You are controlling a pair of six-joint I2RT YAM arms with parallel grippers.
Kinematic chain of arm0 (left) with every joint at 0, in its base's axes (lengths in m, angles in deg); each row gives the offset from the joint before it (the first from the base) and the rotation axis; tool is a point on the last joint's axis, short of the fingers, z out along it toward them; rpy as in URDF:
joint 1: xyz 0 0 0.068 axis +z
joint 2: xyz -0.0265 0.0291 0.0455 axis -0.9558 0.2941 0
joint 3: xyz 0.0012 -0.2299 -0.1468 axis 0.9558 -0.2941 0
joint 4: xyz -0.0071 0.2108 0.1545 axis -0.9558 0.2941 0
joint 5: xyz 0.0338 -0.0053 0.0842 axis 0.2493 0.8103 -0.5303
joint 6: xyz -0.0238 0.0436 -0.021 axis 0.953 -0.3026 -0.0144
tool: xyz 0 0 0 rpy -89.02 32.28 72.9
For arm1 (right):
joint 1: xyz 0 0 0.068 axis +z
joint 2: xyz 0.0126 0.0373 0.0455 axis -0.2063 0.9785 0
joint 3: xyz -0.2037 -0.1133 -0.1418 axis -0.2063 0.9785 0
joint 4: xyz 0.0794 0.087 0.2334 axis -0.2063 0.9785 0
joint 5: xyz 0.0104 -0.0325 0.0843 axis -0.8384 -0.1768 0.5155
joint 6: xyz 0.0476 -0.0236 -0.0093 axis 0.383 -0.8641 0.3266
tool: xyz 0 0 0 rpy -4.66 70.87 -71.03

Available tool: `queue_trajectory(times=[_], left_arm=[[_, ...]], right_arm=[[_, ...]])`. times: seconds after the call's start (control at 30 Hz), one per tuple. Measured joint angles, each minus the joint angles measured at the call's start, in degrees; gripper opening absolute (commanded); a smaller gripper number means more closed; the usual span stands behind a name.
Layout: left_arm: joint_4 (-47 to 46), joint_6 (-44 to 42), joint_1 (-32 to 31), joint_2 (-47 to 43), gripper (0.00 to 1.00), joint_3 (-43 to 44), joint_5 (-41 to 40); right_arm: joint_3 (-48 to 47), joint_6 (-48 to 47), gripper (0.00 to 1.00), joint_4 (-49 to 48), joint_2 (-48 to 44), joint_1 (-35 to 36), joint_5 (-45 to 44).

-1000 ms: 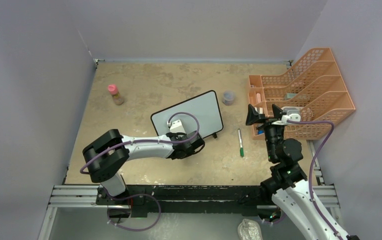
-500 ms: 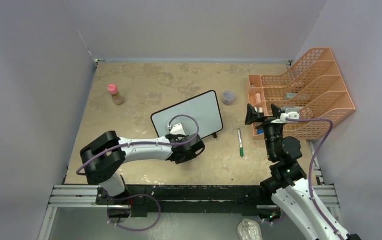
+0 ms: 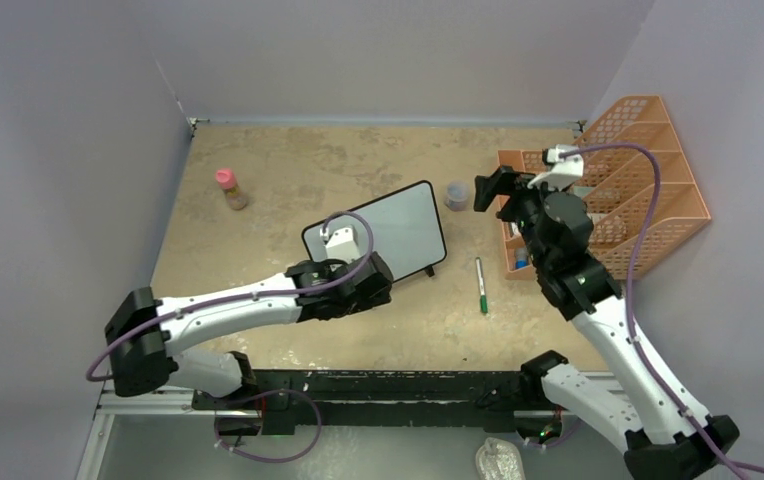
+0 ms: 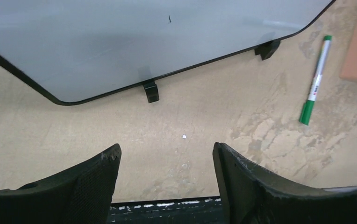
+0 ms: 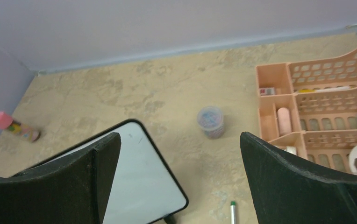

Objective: Write a sentence on the whiteboard
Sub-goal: Move the whiteboard to the center of the board, then open the whiteboard marker at the center of the board.

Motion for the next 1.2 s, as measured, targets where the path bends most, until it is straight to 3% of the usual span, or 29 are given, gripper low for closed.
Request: queue_trajectory(times=[0.17, 0.4, 0.67, 0.77, 0.9, 1.07, 1.2], left_arm=[[2.9, -5.7, 0.0, -6.8, 0.79, 0.8, -2.9], [5.1, -14.8, 1.4, -14.9, 0.82, 1.6, -4.9], [5.6, -26.1, 10.3, -23.9, 0.86, 2.1, -3.3], [6.5, -28.7, 11.2, -25.0, 0.89, 3.2, -3.3], [7.7, -32.6, 11.3, -26.1, 0.93, 5.9, -3.5], [8.4, -35.5, 11.3, -28.3, 0.98, 7.5, -4.3], [8.4, -36.6, 11.3, -30.1, 1.0, 7.5, -4.3]], right_arm=[[-5.7, 3.9, 0.99, 8.9, 5.2, 0.1, 3.9], [-12.4, 9.0, 0.99, 21.9, 13.6, 0.0, 7.0], [-12.4, 12.2, 0.95, 32.8, 19.3, 0.0, 10.1], [-12.1, 13.6, 0.9, 35.2, 21.1, -0.2, 11.1], [-9.6, 14.7, 0.76, 36.4, 23.2, -3.3, 13.3], [-5.4, 15.2, 0.67, 36.5, 26.2, -9.7, 15.3], [-3.6, 15.2, 0.63, 35.1, 29.5, -10.2, 15.9]])
